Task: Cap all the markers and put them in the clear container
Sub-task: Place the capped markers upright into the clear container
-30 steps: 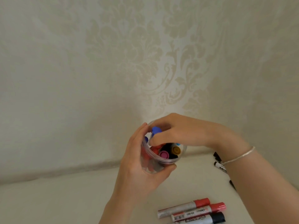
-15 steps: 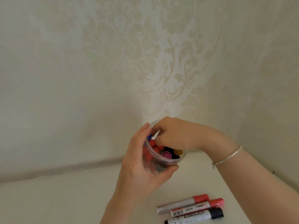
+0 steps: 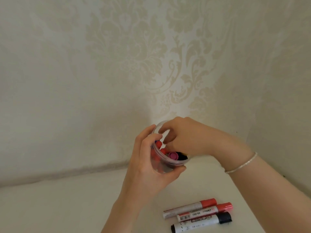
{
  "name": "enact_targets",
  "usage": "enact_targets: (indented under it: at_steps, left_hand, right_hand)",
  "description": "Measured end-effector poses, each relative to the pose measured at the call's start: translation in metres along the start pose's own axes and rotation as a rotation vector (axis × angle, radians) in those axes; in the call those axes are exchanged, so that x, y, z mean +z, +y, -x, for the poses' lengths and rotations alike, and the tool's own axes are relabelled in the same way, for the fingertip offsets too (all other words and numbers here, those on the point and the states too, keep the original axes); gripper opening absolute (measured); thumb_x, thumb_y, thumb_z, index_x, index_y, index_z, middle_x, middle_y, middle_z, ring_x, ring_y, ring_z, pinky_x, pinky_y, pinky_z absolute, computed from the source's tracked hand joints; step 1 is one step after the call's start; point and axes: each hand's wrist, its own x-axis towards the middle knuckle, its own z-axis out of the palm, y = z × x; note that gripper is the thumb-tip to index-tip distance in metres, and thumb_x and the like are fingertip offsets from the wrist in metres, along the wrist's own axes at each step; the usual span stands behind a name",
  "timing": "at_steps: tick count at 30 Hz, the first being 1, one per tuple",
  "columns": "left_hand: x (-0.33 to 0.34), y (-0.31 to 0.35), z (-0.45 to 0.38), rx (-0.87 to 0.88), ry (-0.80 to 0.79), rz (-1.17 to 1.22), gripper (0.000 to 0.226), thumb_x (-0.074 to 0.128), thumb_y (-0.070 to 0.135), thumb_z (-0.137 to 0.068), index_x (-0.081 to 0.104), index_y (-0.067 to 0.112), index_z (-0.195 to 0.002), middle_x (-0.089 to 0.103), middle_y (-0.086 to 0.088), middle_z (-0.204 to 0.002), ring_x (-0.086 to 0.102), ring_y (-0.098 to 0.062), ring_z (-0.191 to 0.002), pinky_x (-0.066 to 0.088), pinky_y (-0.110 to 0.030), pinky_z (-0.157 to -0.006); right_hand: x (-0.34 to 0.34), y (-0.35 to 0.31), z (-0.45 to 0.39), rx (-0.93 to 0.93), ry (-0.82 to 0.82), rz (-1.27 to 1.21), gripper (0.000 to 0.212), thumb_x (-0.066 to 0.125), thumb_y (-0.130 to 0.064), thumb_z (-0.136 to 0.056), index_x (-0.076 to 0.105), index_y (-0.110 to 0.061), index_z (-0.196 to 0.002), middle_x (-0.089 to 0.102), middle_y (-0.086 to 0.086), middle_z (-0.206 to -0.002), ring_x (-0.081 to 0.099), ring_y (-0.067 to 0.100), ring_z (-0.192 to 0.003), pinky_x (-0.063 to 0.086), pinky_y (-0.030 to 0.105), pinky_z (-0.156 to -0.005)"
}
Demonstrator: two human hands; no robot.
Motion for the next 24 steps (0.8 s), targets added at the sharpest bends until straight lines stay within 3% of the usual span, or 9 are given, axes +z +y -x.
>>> enact_targets:
  at_steps: [5,8,12,14,16,19,20,21,24]
  left_hand:
    - [0.006,0.000,0.002,-0.090,0.006,0.075,0.081,0.091,0.028,-0.053,0.041,0.028,-0.117,0.035,0.002,-0.146,0.037,-0.003,-0.137,0.037,-0.007,-0.097]
    - [0.009,0.001,0.002,-0.089,-0.008,0.070,0.079,0.088,0.036,-0.055,0.040,0.031,-0.118,0.034,0.004,-0.148,0.036,-0.013,-0.139,0.040,-0.015,-0.101]
    - [0.008,0.001,0.001,-0.098,-0.008,0.069,0.081,0.090,0.033,-0.054,0.035,0.043,-0.113,0.031,0.008,-0.149,0.037,-0.013,-0.139,0.044,-0.023,-0.102]
    - [0.008,0.002,0.000,-0.105,-0.001,0.070,0.081,0.091,0.029,-0.054,0.033,0.047,-0.108,0.033,0.017,-0.145,0.036,-0.011,-0.139,0.042,-0.020,-0.102]
    - [0.008,0.002,0.000,-0.117,0.024,0.077,0.080,0.093,0.023,-0.053,0.034,0.042,-0.105,0.037,0.019,-0.139,0.037,-0.010,-0.138,0.039,-0.012,-0.101]
    - [0.006,0.005,0.002,-0.149,0.040,0.093,0.078,0.093,0.018,-0.052,0.036,0.035,-0.103,0.038,0.009,-0.144,0.038,-0.006,-0.136,0.037,-0.008,-0.099]
    - [0.004,0.006,0.003,-0.154,0.040,0.097,0.077,0.093,0.017,-0.053,0.036,0.034,-0.102,0.038,0.006,-0.145,0.037,-0.004,-0.136,0.036,-0.006,-0.097]
    - [0.002,0.006,0.004,-0.152,0.041,0.098,0.077,0.093,0.016,-0.053,0.037,0.033,-0.102,0.039,0.003,-0.145,0.037,-0.003,-0.136,0.035,-0.004,-0.096]
    - [-0.002,0.006,0.005,-0.133,0.062,0.089,0.071,0.092,0.018,-0.053,0.040,0.025,-0.101,0.040,0.012,-0.141,0.041,-0.010,-0.135,0.036,-0.005,-0.095]
  right_hand:
    - [0.009,-0.004,0.002,-0.018,0.071,0.066,0.041,0.051,-0.010,-0.088,0.054,-0.019,-0.127,0.064,0.001,-0.115,0.062,0.018,-0.102,0.053,0.030,-0.086]
    - [0.010,-0.007,0.003,-0.054,0.044,0.125,0.032,0.048,-0.008,-0.087,0.060,-0.013,-0.116,0.065,0.005,-0.108,0.064,0.021,-0.097,0.054,0.035,-0.084]
    - [0.004,-0.001,0.005,-0.032,0.079,-0.019,0.038,0.057,-0.007,-0.083,0.061,-0.021,-0.118,0.066,-0.004,-0.110,0.065,0.011,-0.096,0.054,0.024,-0.081]
    - [0.005,-0.003,0.008,-0.078,0.191,-0.071,0.032,0.056,-0.005,-0.081,0.068,-0.019,-0.107,0.069,-0.004,-0.105,0.066,0.008,-0.094,0.054,0.022,-0.083]
    - [0.001,-0.002,0.012,-0.097,0.422,-0.195,0.025,0.052,-0.004,-0.079,0.071,-0.022,-0.080,0.073,-0.001,-0.086,0.069,0.013,-0.080,0.057,0.030,-0.077]
    - [-0.016,0.017,0.016,0.066,0.741,-0.086,0.022,0.046,-0.008,-0.078,0.063,-0.018,-0.068,0.066,0.008,-0.073,0.065,0.029,-0.068,0.055,0.038,-0.068]
    - [-0.019,0.026,0.019,0.162,0.711,0.062,0.021,0.045,-0.008,-0.079,0.063,-0.017,-0.075,0.063,0.008,-0.075,0.063,0.030,-0.070,0.053,0.035,-0.068]
    - [-0.019,0.034,0.021,0.264,0.571,0.235,0.021,0.044,-0.009,-0.081,0.064,-0.016,-0.086,0.060,0.006,-0.080,0.060,0.029,-0.075,0.049,0.032,-0.070]
    - [-0.001,0.048,0.031,0.387,-0.223,0.531,0.043,0.058,-0.015,-0.087,0.050,-0.015,-0.128,0.057,0.007,-0.113,0.056,0.026,-0.103,0.045,0.033,-0.082]
